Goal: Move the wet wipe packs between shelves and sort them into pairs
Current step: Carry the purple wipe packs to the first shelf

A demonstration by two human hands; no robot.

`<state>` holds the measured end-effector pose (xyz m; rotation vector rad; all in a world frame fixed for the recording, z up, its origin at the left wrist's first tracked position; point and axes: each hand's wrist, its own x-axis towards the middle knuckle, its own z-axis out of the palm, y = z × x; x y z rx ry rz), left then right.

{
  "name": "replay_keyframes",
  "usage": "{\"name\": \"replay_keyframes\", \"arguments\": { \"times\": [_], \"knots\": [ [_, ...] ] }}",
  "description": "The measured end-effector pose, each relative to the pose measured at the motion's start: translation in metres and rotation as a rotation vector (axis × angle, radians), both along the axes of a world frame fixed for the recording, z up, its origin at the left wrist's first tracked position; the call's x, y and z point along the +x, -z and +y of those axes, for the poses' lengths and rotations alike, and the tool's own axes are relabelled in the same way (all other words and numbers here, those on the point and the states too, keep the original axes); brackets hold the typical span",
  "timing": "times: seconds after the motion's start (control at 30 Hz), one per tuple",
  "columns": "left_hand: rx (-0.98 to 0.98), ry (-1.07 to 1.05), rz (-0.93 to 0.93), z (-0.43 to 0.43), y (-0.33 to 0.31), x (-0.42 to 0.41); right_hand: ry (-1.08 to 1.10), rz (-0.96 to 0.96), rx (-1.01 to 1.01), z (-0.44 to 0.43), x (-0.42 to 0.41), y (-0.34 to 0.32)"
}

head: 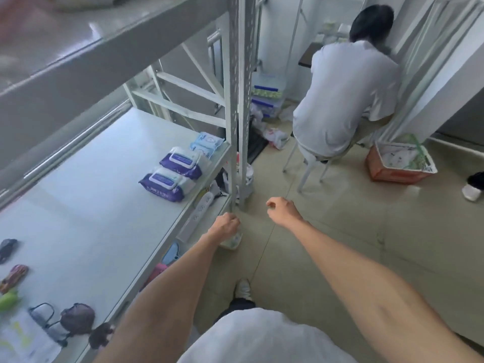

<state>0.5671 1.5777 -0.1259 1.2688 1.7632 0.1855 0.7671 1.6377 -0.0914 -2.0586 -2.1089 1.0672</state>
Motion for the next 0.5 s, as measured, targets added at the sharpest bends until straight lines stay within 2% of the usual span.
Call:
{"name": "replay_keyframes", "arguments": {
  "times": [0.1,0.23,0.37,0.43,0.5],
  "knots": [
    [0.002,-0.067,-0.039,0.042,-0.007,0.005,-0.039,0.035,0.017,0.052,-0.01,-0.005],
    [0.178,-0.274,-0.046,0.073,-0.031,-0.012,-0.161,0.084,0.029,0.109,-0.046,-0.011],
    [0.451,-0.718,0.076,0.068,-0.047,-0.06,-0.349,0.108,0.013,0.154,-0.109,-0.007],
    [0.502,-0.959,0.199,0.062,-0.05,-0.089,-0.439,0.11,0.026,0.169,-0.145,-0.007],
    [0.473,-1.168,0.258,0.058,-0.047,-0.116,-0.476,0.143,0.067,0.178,-0.179,-0.008]
  ]
}}
